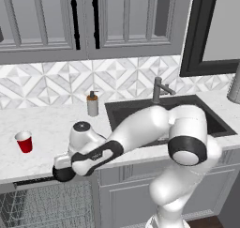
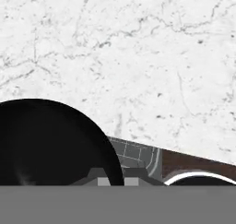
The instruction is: Pick up the cup and bowl from the counter, place them in the dishwasher, and close the dishwasher door.
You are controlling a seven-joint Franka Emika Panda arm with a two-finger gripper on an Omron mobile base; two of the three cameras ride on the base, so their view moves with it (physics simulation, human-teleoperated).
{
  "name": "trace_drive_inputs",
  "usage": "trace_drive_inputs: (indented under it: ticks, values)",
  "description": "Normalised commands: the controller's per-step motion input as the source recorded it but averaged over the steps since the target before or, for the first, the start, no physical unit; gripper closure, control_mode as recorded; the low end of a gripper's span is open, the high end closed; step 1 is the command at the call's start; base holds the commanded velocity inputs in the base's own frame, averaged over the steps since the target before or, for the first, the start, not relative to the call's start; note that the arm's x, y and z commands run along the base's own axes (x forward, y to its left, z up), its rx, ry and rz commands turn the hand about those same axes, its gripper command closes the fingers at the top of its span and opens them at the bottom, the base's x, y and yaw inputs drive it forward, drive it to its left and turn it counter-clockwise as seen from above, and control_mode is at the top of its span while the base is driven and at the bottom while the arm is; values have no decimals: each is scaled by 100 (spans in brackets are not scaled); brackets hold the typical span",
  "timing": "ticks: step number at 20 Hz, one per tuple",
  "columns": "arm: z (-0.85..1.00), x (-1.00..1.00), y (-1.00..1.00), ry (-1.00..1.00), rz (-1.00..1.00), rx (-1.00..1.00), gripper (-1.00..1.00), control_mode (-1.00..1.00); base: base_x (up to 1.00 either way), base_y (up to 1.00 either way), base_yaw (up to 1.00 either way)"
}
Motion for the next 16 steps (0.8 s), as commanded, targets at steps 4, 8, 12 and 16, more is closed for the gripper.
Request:
trace_drive_inputs:
  ticks: [4,8,12,16]
  values:
    - [48,-46,15,-5,0,1,100,-100,0,0,0]
    - [65,-34,64,0,0,-2,100,-100,0,0,0]
    - [29,-63,76,0,-3,-8,100,-100,0,0,0]
    - [1,-59,80,2,-18,-18,100,-100,0,0,0]
